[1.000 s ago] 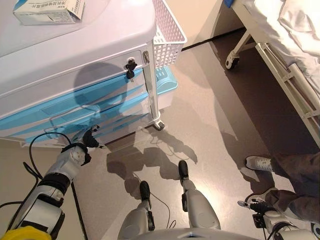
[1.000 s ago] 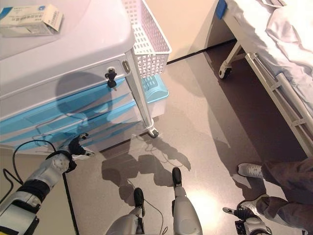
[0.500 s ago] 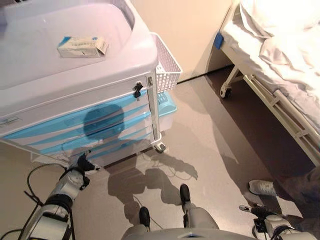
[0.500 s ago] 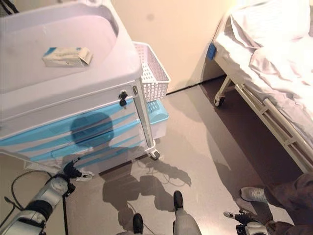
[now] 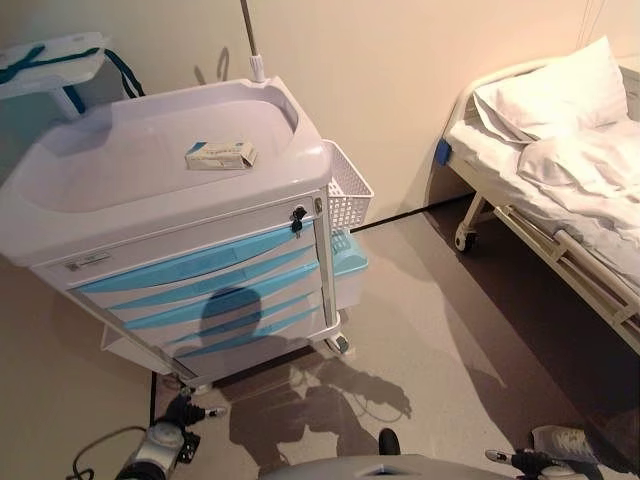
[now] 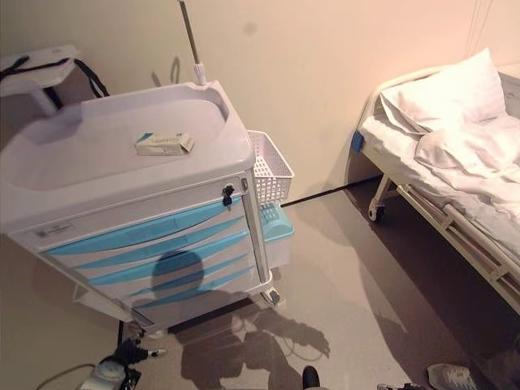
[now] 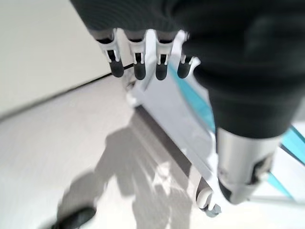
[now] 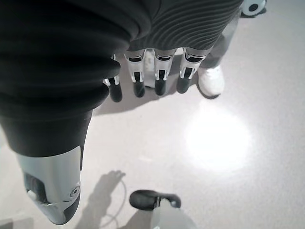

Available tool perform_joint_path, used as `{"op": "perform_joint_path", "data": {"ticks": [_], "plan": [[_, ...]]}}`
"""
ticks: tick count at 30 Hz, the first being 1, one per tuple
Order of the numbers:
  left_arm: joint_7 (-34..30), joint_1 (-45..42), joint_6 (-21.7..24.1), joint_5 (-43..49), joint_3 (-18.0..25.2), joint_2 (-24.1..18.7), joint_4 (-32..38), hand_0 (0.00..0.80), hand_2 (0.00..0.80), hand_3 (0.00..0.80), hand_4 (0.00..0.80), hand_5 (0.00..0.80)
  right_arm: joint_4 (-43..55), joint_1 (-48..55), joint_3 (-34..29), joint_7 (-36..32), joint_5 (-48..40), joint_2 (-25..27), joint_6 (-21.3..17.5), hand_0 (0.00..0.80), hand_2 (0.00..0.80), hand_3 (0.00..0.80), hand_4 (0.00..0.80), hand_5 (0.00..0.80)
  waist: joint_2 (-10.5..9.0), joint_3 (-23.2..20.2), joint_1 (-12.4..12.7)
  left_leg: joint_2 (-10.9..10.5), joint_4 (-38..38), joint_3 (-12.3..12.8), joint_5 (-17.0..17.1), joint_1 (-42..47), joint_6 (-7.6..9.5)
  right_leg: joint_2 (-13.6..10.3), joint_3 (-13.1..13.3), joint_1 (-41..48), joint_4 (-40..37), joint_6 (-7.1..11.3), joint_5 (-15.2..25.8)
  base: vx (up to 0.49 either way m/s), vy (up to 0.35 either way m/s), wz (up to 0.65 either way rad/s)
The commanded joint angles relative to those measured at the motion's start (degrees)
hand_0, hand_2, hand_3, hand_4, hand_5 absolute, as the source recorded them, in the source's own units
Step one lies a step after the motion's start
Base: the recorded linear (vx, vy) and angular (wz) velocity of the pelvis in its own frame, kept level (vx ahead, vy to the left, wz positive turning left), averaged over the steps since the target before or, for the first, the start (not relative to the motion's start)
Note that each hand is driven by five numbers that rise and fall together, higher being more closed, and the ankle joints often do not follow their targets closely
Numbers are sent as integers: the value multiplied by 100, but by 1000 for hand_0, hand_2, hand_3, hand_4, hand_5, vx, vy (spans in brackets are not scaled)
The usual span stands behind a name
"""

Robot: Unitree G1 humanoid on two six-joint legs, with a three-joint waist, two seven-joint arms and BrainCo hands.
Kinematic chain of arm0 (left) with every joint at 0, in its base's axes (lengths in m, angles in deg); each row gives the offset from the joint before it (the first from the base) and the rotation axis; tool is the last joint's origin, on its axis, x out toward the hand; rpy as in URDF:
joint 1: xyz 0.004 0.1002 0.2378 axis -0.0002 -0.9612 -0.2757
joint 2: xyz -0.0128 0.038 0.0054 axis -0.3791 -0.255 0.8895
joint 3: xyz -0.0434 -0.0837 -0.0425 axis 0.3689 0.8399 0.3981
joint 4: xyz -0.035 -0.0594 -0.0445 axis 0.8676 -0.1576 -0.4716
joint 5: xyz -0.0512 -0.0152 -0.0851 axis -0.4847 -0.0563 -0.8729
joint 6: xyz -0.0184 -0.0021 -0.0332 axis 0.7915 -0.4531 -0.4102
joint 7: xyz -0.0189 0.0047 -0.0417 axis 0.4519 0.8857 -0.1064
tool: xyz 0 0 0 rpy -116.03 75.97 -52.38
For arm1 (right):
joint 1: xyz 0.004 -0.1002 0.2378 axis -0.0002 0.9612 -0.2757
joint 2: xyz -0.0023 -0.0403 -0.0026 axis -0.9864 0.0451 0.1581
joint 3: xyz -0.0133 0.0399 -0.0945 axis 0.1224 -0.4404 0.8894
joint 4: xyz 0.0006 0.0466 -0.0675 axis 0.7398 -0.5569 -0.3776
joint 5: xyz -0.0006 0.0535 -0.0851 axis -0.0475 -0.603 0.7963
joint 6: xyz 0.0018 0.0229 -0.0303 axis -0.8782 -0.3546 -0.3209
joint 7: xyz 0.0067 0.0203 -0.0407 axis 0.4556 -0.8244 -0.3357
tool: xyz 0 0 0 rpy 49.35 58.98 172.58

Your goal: Open the drawer and pick up the medicine

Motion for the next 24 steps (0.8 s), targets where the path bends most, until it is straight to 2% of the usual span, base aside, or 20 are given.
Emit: {"op": "perform_joint_path", "data": {"ticks": [1, 5, 10, 24], "plan": [[-35, 184, 55, -498, 469, -28, -393, 0, 0, 0, 0, 0, -355, -175, -18, 35, 152, -91, -26, 0, 0, 0, 0, 0, -261, -46, 44, -293, 122, -308, 69, -352, 79, -95, -190, 298, 203, 469, -395, -14, 4, 8], [-87, -8, 8, -480, 546, 158, -872, 0, 0, 0, 0, 0, -305, -76, 109, 49, 221, -276, -50, 0, 0, 0, 0, 0, -288, -137, 73, -281, 137, -332, 39, -255, 93, -83, -220, 411, 237, 446, -446, -3, 2, 1], [-104, -109, -38, -227, 512, 206, -1151, 0, 0, 0, 0, 0, -283, -5, 235, 44, 332, -395, -60, 0, 0, 0, 0, 0, -319, -170, 97, -275, 137, -351, 14, -174, 101, -70, -238, 500, 248, 434, -483, 0, 0, 0], [-110, -166, -25, -30, 352, 325, -1246, 0, 0, 0, 0, 0, -200, 38, 481, 32, 424, -594, -101, 0, 0, 0, 0, 0, -379, -140, 158, -255, 175, -407, -20, -85, 114, -86, -299, 608, 304, 435, -545, -10, 2, 3]]}}
